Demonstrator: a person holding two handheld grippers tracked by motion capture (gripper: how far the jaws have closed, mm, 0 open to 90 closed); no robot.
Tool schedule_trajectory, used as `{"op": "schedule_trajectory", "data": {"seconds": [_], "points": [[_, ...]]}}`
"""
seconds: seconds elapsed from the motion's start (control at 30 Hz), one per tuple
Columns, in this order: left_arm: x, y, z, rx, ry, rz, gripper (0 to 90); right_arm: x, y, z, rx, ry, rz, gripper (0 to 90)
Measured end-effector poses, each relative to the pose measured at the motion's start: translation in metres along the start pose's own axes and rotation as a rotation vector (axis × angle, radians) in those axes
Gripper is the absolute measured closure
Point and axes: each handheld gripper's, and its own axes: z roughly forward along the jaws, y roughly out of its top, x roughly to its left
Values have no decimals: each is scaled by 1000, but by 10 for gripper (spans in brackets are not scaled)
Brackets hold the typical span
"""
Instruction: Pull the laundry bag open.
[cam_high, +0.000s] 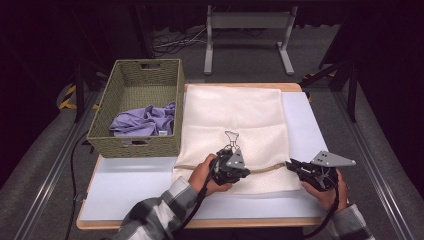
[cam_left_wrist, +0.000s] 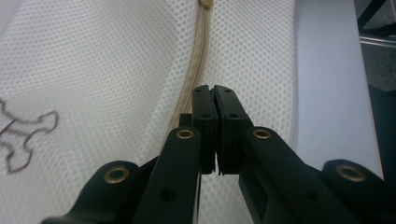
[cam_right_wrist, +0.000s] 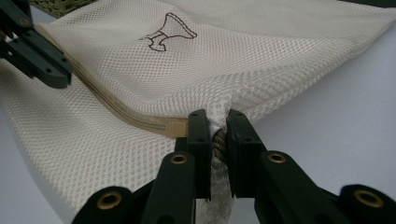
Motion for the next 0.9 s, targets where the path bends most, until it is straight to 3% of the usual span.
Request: {"op": "schedule_trajectory", "data": {"seconds": [0.23,0.57,0.9], "points": [[-2,26,30,34,-22,43,874,2,2,-2,-16,11,-5,816],[4,40,53,31,-31,-7,764,6,4,-5,-33,36,-17,816],[8,44,60,-3,-66,-48,719,9,3,-4,-32,58,-31,818]]}}
